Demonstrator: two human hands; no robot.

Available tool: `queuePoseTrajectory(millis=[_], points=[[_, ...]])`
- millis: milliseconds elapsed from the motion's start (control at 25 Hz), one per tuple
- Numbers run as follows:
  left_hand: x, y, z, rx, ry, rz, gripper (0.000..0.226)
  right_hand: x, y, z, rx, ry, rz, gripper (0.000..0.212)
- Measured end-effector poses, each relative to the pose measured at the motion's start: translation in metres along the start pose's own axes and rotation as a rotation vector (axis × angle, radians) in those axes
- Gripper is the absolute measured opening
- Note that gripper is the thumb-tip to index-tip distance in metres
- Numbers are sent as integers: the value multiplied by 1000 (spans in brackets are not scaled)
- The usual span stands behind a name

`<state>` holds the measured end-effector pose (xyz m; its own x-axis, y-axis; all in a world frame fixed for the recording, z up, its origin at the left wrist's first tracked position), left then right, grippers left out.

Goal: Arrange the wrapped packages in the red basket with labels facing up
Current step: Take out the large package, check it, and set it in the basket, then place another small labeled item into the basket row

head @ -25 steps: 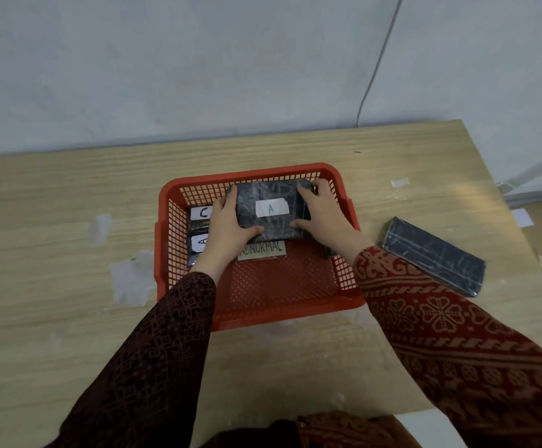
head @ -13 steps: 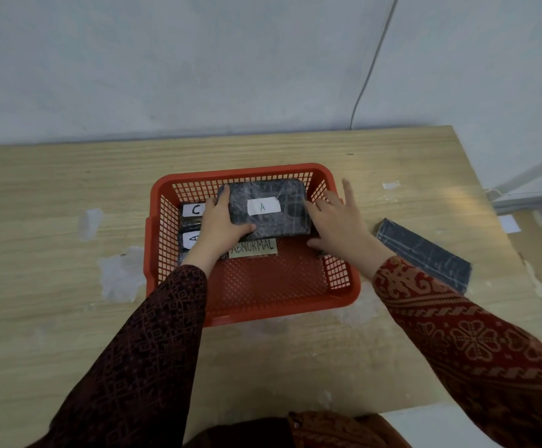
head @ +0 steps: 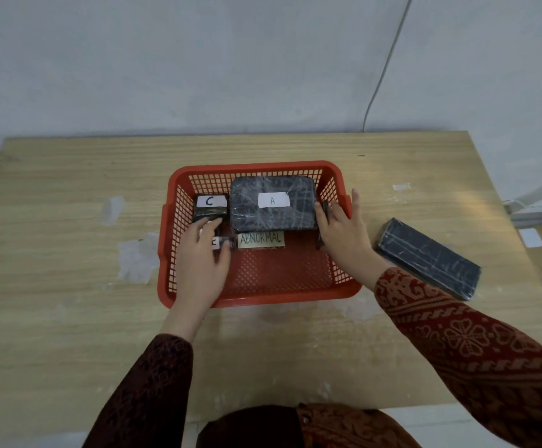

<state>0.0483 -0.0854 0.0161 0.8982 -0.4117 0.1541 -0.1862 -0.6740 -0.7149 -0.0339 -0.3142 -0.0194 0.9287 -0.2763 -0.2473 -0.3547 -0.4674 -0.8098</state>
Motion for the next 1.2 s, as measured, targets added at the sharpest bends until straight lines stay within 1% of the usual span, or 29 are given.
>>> queuePoseTrajectory(millis=[120,200,240,320,360,400,480,560,600,680,720,760,800,880,960,1000,1080,1160,1200], points=[[-16,-31,20,94,37,-96,35,-8,-5,-2,95,-9,0,63],[-20,-38,37,102,37,-80,36,-19,-10,-5,161,5,-7,53],[-22,-38,45,88,23,-55,37,-26,-16,-9,220,28,-41,48],[-26,-32,54,56,-4,-16,37,-41,-35,-27,427,100,-220,34],[-27,-29,56,42,-10,-13,36,-47,-43,-38,555,144,-286,34],[-27,-26,57,32,-10,-18,35,-49,-46,-47,693,186,-305,38],[-27,-24,58,29,0,-27,34,-44,-41,-56,1005,252,-241,50],[-27,-24,61,15,2,-29,33,-33,-33,-49,1352,286,-106,58],[-28,-25,62,3,1,-31,33,-28,-29,-37,1536,292,-17,55],[-29,-25,64,-19,1,-30,33,-22,-29,-4,1906,280,136,35],[-29,-25,64,-30,1,-30,33,-20,-30,14,2031,267,183,27],[-29,-26,64,-43,0,-30,33,-17,-32,34,2086,240,227,23],[-29,-27,64,-54,0,-30,33,-14,-33,55,2066,202,273,23],[-29,-27,64,-67,2,-23,33,-11,-35,94,1914,132,354,19],[-29,-27,65,-75,6,-11,33,-9,-38,119,1802,128,399,10],[-29,-27,66,-80,9,-7,34,-6,-41,124,1739,135,391,11],[-29,-27,66,-93,20,-3,35,5,-51,123,1511,95,302,22],[-28,-27,66,-102,27,-1,35,18,-66,126,1266,-49,246,31],[-28,-27,68,-108,26,-2,36,24,-73,131,1184,-130,256,36]])
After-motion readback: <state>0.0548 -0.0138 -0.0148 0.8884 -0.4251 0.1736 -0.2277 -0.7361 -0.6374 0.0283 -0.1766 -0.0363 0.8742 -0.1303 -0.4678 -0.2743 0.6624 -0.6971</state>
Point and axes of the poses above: each hand's wrist, its own x-axis towards the middle knuckle, its own y-axis out of the palm, z = x × y, the point moved 8 cm from there along x, towards the middle knuckle, and after that the axes turned 7 degrees about -x, right-handed, at the moved point
